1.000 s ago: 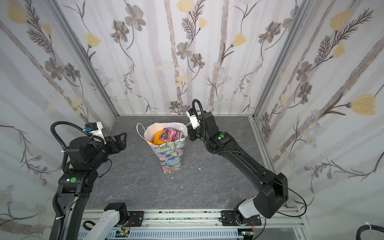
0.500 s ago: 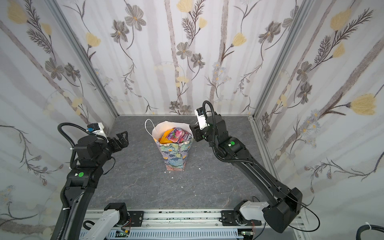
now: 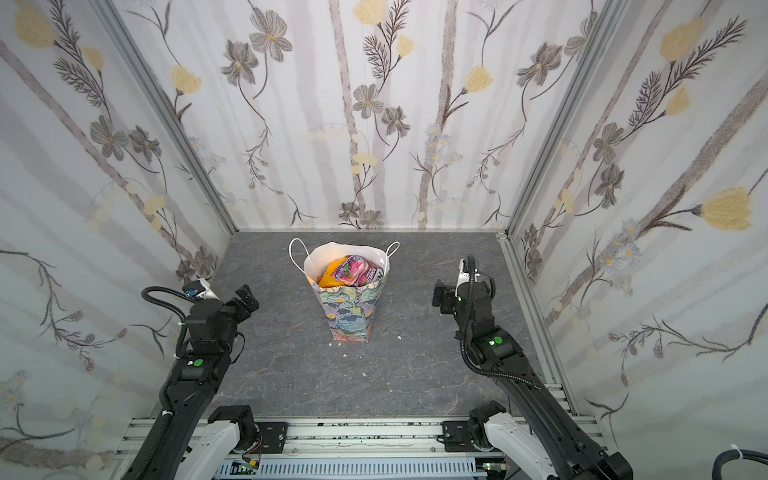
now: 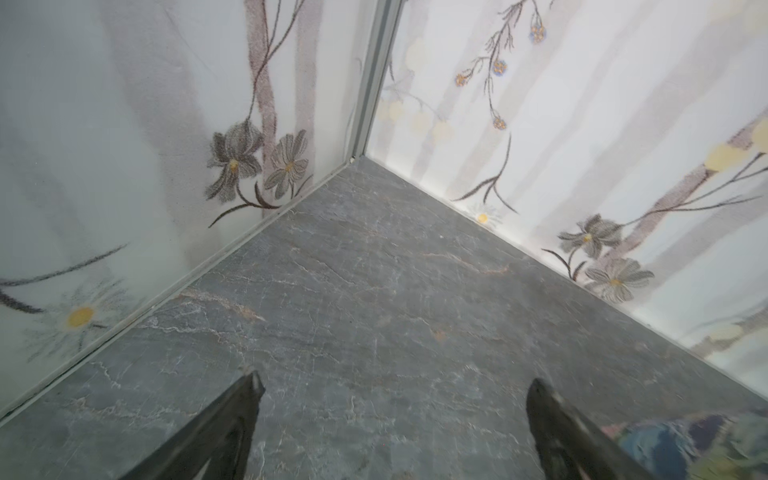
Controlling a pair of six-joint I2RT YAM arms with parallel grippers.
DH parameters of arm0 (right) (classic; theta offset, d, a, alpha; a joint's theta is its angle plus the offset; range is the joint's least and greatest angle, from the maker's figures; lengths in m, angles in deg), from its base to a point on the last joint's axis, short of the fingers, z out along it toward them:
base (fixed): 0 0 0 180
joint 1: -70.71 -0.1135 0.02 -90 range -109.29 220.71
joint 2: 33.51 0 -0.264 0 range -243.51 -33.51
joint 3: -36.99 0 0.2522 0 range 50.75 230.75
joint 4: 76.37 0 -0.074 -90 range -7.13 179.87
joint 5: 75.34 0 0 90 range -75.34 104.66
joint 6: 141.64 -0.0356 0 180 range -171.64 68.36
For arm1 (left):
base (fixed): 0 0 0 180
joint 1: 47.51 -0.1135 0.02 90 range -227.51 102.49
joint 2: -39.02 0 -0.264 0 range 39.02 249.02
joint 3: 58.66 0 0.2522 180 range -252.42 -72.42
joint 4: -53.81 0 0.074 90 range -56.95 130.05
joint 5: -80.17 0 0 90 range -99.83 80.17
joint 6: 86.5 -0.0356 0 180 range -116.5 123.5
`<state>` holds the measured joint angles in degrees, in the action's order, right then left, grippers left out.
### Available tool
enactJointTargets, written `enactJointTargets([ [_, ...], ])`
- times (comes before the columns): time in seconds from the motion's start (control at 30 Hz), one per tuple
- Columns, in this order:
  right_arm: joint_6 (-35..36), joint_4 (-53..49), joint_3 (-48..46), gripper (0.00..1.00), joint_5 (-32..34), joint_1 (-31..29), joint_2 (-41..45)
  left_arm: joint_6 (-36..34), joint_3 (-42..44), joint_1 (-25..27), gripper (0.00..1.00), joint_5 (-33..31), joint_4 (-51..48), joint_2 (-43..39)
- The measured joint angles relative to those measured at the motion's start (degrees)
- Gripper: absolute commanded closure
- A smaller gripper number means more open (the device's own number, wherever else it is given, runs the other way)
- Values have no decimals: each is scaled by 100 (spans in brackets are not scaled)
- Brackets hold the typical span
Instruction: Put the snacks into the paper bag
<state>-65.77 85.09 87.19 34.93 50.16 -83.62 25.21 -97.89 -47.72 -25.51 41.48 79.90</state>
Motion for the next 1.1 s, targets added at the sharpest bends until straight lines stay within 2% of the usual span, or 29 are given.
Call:
enactJointTargets([
  [0.17,24,1832,-1578,2,280,577,-334,-387,1443,-4,0,-455,2190,656],
  [0.3,153,3204,-1878,0,599,887,-1158,-695,1620,-13,0,-509,3720,1504],
  [0.37,358,4109,-1956,0,734,1003,-1829,-859,1687,-20,0,-466,4728,2085],
  [0.47,750,5038,-2013,1,931,1029,-2634,-1093,1692,-37,0,-85,5676,2922],
  [0.57,1001,6345,-2398,0,986,1134,-3215,-1272,1491,-48,0,356,6052,3355],
  [0.67,1099,6721,-2448,1,894,1200,-3272,-1362,1681,-52,0,560,6804,3687],
  [0.77,1193,7495,-2715,1,693,1222,-3281,-1388,2050,-59,0,660,7685,4612],
  [0.83,1233,7803,-2951,0,601,1246,-3274,-1429,2065,-59,0,874,7936,5023],
  [0.93,1399,8666,-3233,1,179,1285,-3694,-1456,1869,-52,0,951,8212,5023],
  [1.03,1484,8666,-3200,0,-225,1298,-3576,-1502,1631,-52,0,957,8216,4992],
  [1.1,1480,8717,-2990,0,-254,1370,-3617,-1572,1537,-52,0,1126,8131,4990],
])
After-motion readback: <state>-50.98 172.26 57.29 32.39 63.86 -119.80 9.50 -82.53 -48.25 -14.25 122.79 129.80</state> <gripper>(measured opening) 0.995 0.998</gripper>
